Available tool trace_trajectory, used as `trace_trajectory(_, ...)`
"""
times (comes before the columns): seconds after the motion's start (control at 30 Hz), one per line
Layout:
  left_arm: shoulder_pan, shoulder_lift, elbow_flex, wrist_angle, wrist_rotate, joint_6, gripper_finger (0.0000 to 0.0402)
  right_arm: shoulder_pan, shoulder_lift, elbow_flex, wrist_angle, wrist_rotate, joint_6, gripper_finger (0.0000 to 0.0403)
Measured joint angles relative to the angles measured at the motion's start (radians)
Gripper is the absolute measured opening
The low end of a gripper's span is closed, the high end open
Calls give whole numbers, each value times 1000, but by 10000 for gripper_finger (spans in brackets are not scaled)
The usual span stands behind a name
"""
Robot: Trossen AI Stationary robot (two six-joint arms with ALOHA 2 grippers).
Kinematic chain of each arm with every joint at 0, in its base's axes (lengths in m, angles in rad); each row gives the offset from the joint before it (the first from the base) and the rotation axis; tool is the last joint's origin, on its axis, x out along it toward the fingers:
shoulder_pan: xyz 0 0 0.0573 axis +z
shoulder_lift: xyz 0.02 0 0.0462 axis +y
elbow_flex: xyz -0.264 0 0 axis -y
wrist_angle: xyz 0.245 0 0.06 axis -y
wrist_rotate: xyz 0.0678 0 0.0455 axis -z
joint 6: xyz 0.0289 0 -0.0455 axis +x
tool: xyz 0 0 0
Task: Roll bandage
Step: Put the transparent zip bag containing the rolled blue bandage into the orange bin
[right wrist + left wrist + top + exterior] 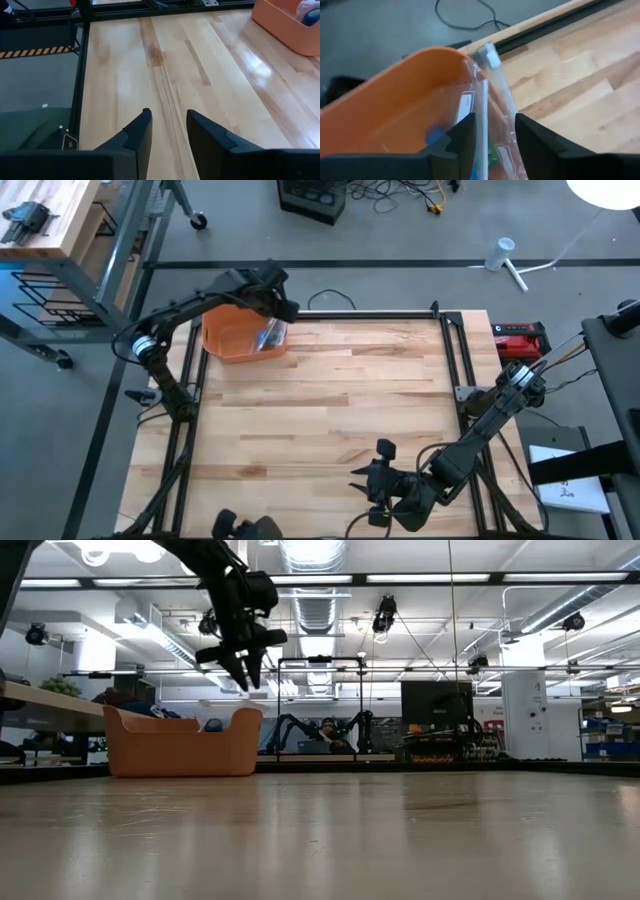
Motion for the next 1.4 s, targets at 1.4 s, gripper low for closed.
trace_trajectory(1.4, -22, -190, -544, 204, 2, 68, 82, -3, 0, 0, -10, 0, -145, 47)
